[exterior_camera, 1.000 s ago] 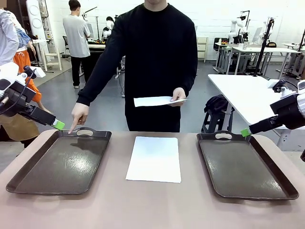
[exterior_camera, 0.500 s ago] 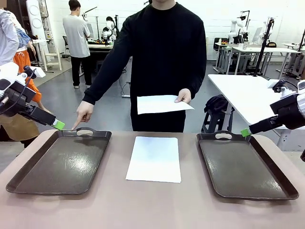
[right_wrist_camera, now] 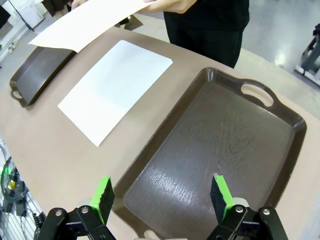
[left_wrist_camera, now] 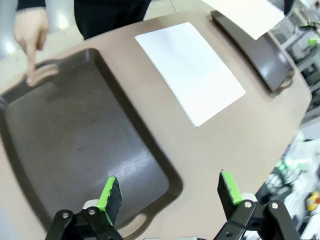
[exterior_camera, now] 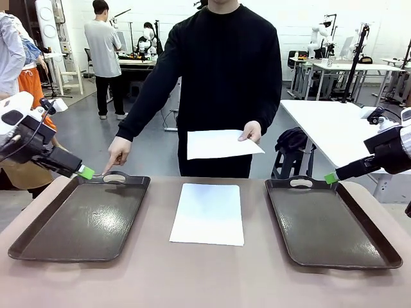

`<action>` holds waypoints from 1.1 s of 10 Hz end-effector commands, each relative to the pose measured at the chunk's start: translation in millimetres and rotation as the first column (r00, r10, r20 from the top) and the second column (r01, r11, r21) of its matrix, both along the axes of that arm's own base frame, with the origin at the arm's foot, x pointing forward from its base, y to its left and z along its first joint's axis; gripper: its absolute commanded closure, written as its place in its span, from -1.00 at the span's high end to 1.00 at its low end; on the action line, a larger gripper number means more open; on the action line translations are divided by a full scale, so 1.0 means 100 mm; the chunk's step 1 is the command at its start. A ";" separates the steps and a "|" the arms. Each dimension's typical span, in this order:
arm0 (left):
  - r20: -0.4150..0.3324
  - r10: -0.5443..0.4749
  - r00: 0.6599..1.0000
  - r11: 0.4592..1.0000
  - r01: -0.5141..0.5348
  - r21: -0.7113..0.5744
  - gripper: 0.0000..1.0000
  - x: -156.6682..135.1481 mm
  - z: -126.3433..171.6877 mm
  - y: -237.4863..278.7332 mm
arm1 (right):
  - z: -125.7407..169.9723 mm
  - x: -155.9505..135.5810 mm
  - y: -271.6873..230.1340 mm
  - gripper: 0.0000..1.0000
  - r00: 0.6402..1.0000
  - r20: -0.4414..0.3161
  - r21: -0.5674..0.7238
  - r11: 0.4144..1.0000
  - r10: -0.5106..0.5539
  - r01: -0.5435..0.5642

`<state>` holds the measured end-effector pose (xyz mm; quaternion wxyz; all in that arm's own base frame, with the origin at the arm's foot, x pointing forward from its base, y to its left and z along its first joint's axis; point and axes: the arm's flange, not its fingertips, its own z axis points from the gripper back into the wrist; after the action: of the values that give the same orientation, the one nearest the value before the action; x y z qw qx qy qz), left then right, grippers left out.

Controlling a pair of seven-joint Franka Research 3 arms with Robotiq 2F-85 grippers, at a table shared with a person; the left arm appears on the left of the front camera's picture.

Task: Sort the A4 documents.
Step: Receive the A4 Paper.

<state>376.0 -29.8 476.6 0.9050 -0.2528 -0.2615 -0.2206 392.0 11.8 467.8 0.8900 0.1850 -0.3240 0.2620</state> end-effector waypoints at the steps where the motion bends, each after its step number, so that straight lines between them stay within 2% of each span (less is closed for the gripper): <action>1: -0.089 0.065 0.994 0.971 -0.084 -0.224 1.00 0.58 -0.21 -0.11 | -0.04 0.03 0.00 1.00 1.000 0.000 0.014 1.000 0.008 -0.008; 4: -0.292 0.095 0.952 0.931 -0.189 -0.312 1.00 1.18 -0.71 -0.56 | -0.04 0.03 0.00 1.00 1.000 0.000 0.014 1.000 0.008 -0.008; 5: -0.322 0.082 0.943 0.916 -0.198 -0.348 1.00 1.33 -0.87 -0.74 | -0.04 0.03 0.00 1.00 1.000 0.000 0.014 1.000 0.008 -0.008; 7: -0.326 0.070 0.943 0.878 -0.213 -0.429 1.00 1.57 -0.98 -1.06 | -0.04 0.03 0.00 1.00 1.000 0.000 0.014 1.000 0.008 -0.008; 9: -0.310 0.070 0.948 0.858 -0.216 -0.465 1.00 1.73 -0.91 -1.27 | -0.04 0.03 0.00 1.00 1.000 0.000 0.014 1.000 0.008 -0.008; 11: -0.334 0.118 0.935 0.826 -0.279 -0.490 1.00 1.83 -0.91 -1.33 | -0.04 0.03 0.00 1.00 1.000 0.000 0.014 1.000 0.008 -0.008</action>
<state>555.2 -162.4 392.7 0.8518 -0.4874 -0.1899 -0.0292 391.8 12.7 467.9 0.8902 0.1840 -0.3235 0.2628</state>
